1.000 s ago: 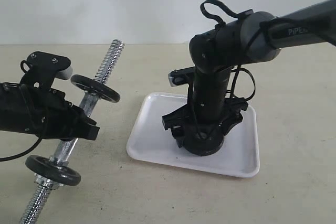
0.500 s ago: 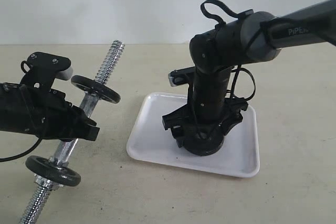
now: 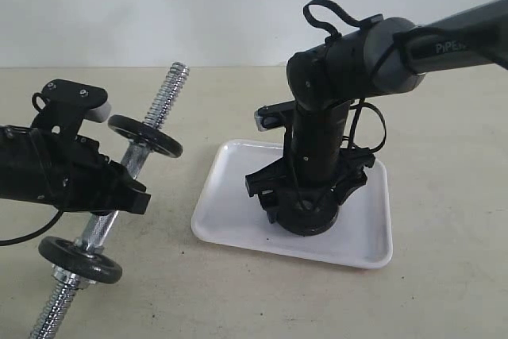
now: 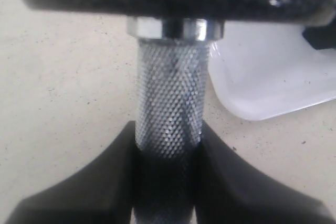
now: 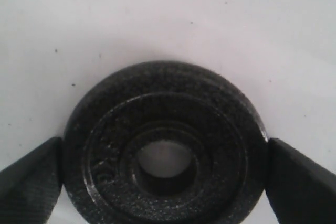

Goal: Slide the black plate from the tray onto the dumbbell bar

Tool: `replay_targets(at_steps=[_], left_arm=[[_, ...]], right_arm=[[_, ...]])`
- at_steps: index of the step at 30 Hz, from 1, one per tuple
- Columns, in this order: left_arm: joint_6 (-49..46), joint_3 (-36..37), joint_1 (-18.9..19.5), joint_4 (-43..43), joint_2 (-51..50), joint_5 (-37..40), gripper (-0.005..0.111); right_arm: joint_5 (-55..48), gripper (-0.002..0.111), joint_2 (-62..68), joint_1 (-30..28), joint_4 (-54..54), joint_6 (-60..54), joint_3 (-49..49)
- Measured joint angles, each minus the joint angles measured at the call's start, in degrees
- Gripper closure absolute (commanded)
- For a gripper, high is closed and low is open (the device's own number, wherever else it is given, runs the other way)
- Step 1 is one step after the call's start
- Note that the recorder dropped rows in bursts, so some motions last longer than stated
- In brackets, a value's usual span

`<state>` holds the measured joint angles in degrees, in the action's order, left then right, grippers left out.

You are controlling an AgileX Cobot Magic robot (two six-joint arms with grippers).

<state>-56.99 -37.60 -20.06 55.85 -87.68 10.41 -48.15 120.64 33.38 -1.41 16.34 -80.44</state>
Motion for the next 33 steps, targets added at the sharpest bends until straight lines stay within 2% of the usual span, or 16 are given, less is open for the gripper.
replay_targets(at_steps=[33], left_arm=[[0.00, 0.00, 0.00, -0.44, 0.00, 0.81, 0.102]], right_arm=[[0.23, 0.108, 0.00, 0.00, 0.21, -4.36, 0.00]])
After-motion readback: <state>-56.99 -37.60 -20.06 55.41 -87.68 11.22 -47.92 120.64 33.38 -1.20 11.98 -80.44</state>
